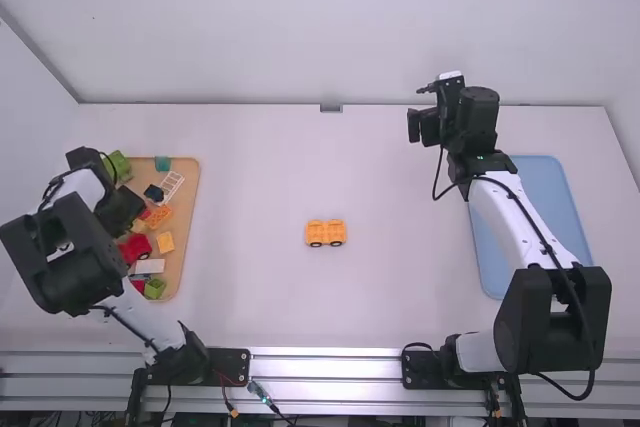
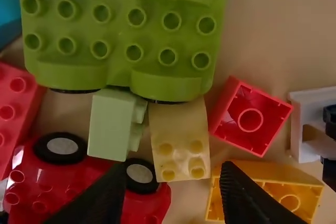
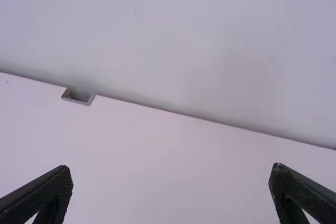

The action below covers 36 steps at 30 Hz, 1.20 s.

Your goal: Assemble lego blocks to make yellow taxi

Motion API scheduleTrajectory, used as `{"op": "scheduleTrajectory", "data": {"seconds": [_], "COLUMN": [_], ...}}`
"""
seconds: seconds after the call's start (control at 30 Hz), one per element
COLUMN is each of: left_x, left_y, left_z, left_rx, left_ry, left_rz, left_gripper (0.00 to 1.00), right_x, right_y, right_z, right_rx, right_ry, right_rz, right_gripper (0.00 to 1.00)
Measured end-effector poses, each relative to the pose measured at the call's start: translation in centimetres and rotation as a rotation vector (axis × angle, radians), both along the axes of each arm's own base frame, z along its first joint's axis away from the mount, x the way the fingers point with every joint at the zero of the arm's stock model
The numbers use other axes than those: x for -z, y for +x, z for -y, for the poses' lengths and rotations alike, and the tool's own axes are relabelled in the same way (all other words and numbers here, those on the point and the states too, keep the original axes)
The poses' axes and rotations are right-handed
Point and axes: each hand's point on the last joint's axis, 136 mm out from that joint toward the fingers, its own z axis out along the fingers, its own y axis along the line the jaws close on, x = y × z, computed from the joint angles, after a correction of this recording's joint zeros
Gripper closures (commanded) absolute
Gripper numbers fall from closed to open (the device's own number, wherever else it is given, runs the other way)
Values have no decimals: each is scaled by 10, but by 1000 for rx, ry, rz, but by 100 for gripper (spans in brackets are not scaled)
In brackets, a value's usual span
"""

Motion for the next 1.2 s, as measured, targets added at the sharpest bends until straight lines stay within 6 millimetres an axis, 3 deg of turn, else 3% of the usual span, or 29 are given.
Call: {"op": "scheduleTrajectory", "data": {"seconds": [0.27,0.6,0.87,1.1,1.2], "left_x": [19,26,31,31,31], "left_y": [-5,-2,1,2,1], "left_z": [6,4,3,2,2], "left_rx": [-15,-13,-12,-13,-13], "left_ry": [-1,19,36,37,36], "left_rz": [12,47,71,74,71], "left_gripper": [52,45,50,67,67], "right_x": [2,4,5,6,6], "right_y": [-1,-2,-2,-3,-3], "right_z": [0,0,0,0,0], "right_rx": [0,0,-1,1,0], "right_ry": [-1,-1,-3,0,-2], "right_rz": [-7,-17,-21,-25,-25], "right_gripper": [1,1,1,1,1]}}
